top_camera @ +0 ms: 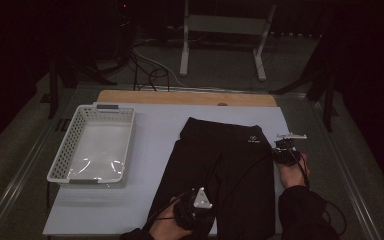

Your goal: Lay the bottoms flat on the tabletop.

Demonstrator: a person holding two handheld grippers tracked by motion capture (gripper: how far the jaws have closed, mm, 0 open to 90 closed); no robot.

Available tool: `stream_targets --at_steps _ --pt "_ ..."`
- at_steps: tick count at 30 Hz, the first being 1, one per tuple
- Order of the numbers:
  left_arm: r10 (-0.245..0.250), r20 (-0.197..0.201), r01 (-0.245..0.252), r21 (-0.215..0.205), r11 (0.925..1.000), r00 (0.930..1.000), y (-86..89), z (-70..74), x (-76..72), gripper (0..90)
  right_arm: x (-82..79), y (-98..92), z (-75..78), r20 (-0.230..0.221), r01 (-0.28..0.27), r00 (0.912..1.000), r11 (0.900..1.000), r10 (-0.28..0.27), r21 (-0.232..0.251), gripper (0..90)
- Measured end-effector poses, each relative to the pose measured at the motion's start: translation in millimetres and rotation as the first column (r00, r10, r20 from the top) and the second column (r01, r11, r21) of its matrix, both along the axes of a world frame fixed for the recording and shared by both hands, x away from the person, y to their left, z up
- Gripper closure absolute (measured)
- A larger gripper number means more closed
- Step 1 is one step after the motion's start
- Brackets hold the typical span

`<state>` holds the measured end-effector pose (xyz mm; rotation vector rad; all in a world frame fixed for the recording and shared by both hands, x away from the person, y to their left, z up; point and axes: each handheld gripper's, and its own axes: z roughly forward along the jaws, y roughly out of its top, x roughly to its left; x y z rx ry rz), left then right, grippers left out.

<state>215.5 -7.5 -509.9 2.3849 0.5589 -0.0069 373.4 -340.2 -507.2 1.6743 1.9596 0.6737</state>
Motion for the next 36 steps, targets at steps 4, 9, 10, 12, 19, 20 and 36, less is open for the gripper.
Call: stream_targets --at_steps 4,9,10,12,19,20,36 --pt "-0.022 -0.005 0.022 -0.002 0.9997 0.9997 -10.8 -1.1 0.6 82.7 0.8 -0.5 3.2 0.004 -0.005 1.0 1.0 0.005 -0.008 89.6" --pt "-0.031 -0.013 0.031 -0.012 0.9994 0.9994 -20.2 -1.7 2.2 90.0 4.1 -5.2 4.4 0.019 0.017 0.9997 0.999 -0.016 -0.032 89.7" --pt "-0.033 -0.011 0.033 -0.011 0.9994 0.9994 -22.3 -1.7 2.7 90.0 4.9 -6.7 4.5 0.02 0.025 0.9995 0.999 -0.025 -0.034 89.7" --pt "-0.028 -0.015 0.027 -0.026 0.9993 0.9995 -27.1 -2.5 3.8 90.0 6.8 -9.6 4.9 0.025 0.04 0.9989 0.998 -0.039 -0.038 89.7" --pt "0.01 -0.001 -0.01 -0.068 0.9977 1.0 -23.5 0.8 9.2 69.3 8.0 -15.9 5.2 0.022 0.047 0.9987 0.998 -0.046 -0.039 89.0" --pt "0.019 0.002 -0.019 -0.079 0.9967 0.9998 -19.8 2.5 10.7 65.8 7.4 -16.0 4.8 0.02 0.043 0.9989 0.999 -0.042 -0.03 84.9" --pt "0.208 0.037 -0.196 -0.214 0.957 0.9774 31.4 20.3 23.0 25.6 -1.8 16.1 16.7 0.05 -0.102 0.9942 0.981 0.095 0.162 27.4"
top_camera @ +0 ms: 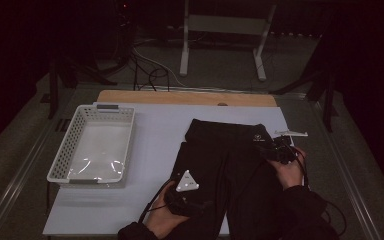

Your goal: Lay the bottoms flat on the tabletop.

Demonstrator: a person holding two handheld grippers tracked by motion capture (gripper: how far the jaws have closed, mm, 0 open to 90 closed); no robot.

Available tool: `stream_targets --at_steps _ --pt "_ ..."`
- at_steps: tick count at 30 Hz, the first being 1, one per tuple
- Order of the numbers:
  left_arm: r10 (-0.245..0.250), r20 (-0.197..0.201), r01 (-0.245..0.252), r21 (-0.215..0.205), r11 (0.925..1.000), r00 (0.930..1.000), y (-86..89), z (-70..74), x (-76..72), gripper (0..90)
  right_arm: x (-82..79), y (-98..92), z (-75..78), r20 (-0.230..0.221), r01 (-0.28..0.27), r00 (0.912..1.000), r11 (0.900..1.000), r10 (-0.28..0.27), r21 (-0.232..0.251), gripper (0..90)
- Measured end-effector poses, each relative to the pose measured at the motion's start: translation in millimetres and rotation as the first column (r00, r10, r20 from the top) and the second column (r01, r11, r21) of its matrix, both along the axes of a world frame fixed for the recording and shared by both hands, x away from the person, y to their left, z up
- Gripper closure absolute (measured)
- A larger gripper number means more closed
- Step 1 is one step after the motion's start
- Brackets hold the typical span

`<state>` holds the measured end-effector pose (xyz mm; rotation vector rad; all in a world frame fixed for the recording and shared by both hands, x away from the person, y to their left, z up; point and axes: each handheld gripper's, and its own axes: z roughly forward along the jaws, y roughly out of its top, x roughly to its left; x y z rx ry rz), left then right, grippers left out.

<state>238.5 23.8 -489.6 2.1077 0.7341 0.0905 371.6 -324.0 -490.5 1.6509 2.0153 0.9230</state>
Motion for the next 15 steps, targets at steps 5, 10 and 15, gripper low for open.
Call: stream_targets --at_steps 5,10,15 --pt "0.047 0.022 -0.047 -0.005 0.9989 0.9987 3.6 1.0 0.9 17.6 -1.9 14.2 3.2 0.011 -0.044 0.999 0.999 0.044 0.02 21.4" --pt "0.062 0.039 -0.061 -0.006 0.9981 0.9974 9.5 1.8 2.5 12.1 -4.1 25.3 7.5 0.027 -0.08 0.9965 0.996 0.079 0.038 16.0" --pt "0.068 0.04 -0.068 -0.012 0.9976 0.9969 13.0 2.2 5.1 1.3 -5.6 32.5 10.0 0.033 -0.104 0.9942 0.993 0.103 0.05 14.4"
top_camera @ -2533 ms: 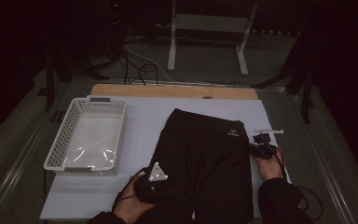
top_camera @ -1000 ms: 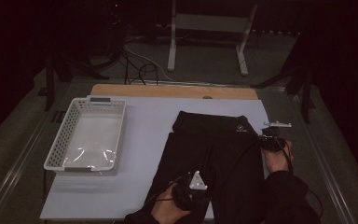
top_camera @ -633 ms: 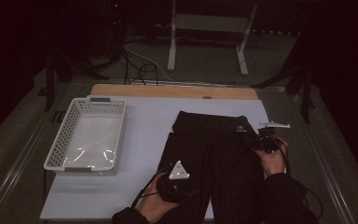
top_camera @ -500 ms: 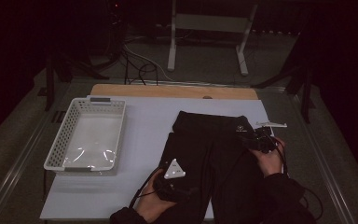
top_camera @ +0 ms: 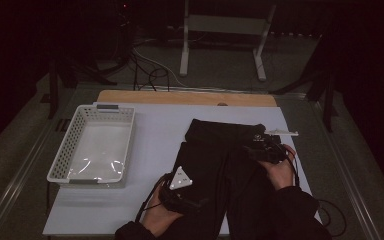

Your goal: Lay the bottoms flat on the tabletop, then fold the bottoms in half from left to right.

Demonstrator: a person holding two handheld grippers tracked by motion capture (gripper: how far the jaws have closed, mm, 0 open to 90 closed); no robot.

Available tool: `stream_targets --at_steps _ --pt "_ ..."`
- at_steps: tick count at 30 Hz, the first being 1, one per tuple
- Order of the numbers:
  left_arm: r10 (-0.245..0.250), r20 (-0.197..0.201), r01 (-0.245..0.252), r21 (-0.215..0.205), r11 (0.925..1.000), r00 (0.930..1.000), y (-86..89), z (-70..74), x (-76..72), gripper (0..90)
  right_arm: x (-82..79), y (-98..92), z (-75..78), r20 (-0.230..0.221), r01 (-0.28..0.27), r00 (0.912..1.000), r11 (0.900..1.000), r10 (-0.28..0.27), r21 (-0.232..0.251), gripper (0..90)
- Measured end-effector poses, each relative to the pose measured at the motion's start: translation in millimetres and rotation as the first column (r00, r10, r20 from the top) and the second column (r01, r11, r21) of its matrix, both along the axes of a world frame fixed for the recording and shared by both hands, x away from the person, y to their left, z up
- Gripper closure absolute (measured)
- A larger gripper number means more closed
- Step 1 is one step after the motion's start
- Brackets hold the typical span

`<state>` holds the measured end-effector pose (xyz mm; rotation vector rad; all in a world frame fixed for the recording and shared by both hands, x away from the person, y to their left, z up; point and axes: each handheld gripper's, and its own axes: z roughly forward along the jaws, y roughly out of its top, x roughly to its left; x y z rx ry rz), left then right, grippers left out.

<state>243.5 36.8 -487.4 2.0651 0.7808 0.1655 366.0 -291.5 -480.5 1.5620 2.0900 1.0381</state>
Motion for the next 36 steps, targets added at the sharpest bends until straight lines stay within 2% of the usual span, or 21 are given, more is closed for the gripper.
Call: stream_targets --at_steps 4,11,17,23,36 --pt "0.001 0.014 0.0 -0.033 0.9995 0.9999 4.1 1.1 0.2 0.2 -1.7 6.2 2.4 0.011 -0.018 0.9998 1.0 0.018 0.011 13.8" --pt "0.013 0.016 -0.012 -0.074 0.9972 0.9998 12.6 2.0 2.8 0.2 -3.4 16.2 7.2 0.026 -0.042 0.9988 0.999 0.041 0.025 13.3" --pt "0.015 0.024 -0.013 -0.072 0.9973 0.9996 14.2 2.2 2.8 0.2 -3.7 24.9 9.3 0.029 -0.06 0.9978 0.998 0.06 0.028 13.3" --pt "0.013 0.014 -0.012 -0.071 0.9974 0.9998 15.7 2.0 3.9 0.2 -3.4 32.2 10.2 0.028 -0.075 0.9968 0.997 0.075 0.022 13.3" --pt "0.013 0.017 -0.012 -0.068 0.9976 0.9998 18.4 1.8 3.2 0.2 -3.7 46.5 20.2 0.033 -0.088 0.9957 0.994 0.087 0.057 13.4"
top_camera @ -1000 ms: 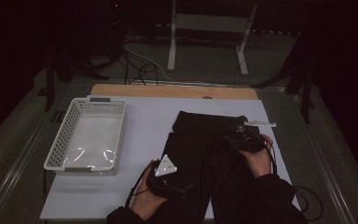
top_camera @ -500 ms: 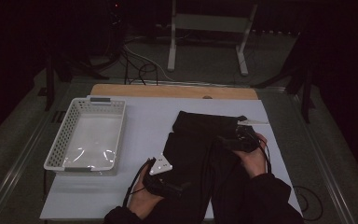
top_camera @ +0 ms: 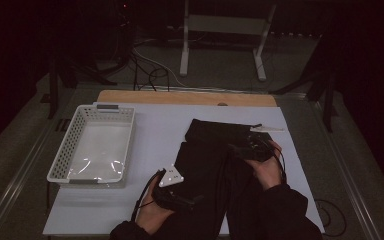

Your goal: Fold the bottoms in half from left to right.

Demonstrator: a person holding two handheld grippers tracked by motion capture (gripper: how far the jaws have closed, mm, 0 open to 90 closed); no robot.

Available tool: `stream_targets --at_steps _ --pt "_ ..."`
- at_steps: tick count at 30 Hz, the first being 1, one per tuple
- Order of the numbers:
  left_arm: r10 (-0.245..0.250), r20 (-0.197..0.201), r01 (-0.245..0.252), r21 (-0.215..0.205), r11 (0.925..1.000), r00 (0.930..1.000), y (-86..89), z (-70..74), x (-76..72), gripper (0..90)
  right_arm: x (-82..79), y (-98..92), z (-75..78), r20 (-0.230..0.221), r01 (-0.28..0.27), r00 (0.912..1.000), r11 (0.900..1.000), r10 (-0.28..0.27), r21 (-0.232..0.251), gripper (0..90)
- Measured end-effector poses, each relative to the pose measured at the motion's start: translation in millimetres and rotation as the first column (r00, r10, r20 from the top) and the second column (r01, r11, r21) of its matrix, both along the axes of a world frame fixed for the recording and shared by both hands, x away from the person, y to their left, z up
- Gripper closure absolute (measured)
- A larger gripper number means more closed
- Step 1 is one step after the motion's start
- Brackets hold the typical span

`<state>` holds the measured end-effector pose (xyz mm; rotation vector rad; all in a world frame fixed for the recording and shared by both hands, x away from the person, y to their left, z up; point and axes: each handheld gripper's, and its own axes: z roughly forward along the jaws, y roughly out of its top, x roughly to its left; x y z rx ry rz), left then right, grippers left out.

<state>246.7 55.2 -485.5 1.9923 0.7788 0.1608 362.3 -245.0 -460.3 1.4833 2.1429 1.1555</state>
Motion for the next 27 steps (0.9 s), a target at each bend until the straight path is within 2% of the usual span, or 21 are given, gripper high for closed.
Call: stream_targets --at_steps 8,16,27 --pt "0.01 -0.001 -0.01 0.001 0.9999 0.9999 3.0 0.7 -1.6 0.2 2.1 13.6 7.2 -0.009 0.002 1.0 1.0 -0.002 0.019 13.5" --pt "0.022 0.009 -0.022 0.019 0.9996 0.9997 7.8 -0.1 -5.6 0.2 5.4 30.0 13.3 -0.01 -0.021 0.9997 1.0 0.021 0.002 14.1" --pt "0.024 0.007 -0.024 0.033 0.9991 0.9997 14.4 -0.3 -11.4 0.2 15.1 63.0 16.7 -0.021 -0.054 0.9983 0.998 0.053 -0.011 14.6"
